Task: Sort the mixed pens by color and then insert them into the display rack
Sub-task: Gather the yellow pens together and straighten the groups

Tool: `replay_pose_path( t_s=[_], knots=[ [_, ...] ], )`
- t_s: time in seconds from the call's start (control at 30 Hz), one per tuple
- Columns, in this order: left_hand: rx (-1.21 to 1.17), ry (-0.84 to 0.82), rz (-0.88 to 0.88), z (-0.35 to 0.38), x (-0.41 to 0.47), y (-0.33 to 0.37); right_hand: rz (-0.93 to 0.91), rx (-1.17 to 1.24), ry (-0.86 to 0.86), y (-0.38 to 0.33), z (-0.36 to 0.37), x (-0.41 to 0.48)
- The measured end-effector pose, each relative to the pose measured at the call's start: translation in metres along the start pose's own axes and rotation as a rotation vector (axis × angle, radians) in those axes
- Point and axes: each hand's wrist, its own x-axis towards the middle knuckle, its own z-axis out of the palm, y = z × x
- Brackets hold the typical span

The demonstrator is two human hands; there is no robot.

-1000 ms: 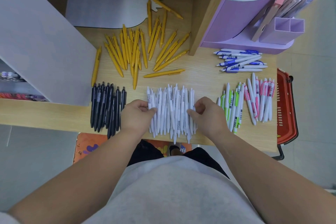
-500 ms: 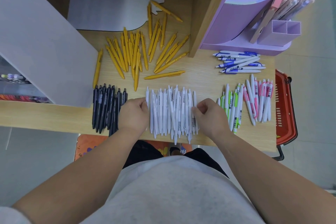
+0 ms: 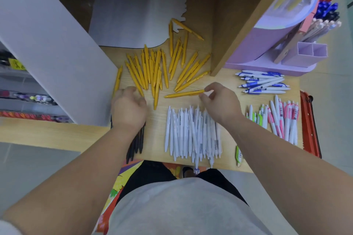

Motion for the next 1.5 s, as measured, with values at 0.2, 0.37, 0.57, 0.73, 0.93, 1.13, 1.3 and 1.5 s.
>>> replay_pose_path(
  t_s=[0.2,0.37,0.57,0.73,0.93,1.13,1.3,1.5],
  knots=[
    [0.397,-0.155,-0.032,-0.006,0.034,-0.002,-0.083,-0.19,-0.288,-0.044,0.024,0.035],
    [0.407,-0.179,-0.052,-0.001,0.046,0.002,-0.125,-0.287,-0.218,-0.045,0.028,0.043],
    [0.298,-0.15,-0.04,0.004,0.068,0.009,-0.14,-0.297,-0.155,-0.041,0.026,0.058],
    [0.221,-0.072,-0.008,0.008,0.084,0.014,-0.112,-0.215,-0.101,-0.048,0.029,0.071],
    [0.379,-0.073,-0.043,0.015,0.092,0.025,-0.074,-0.11,-0.063,-0.049,0.029,0.082],
    [0.328,-0.064,-0.102,0.015,0.104,0.031,-0.046,-0.014,-0.068,-0.046,0.03,0.08],
    [0.289,-0.053,-0.164,0.023,0.11,0.038,-0.033,0.036,-0.108,-0.041,0.035,0.07],
    [0.161,-0.06,-0.055,0.037,0.115,0.053,-0.093,0.011,-0.16,-0.046,0.037,0.055]
  ],
)
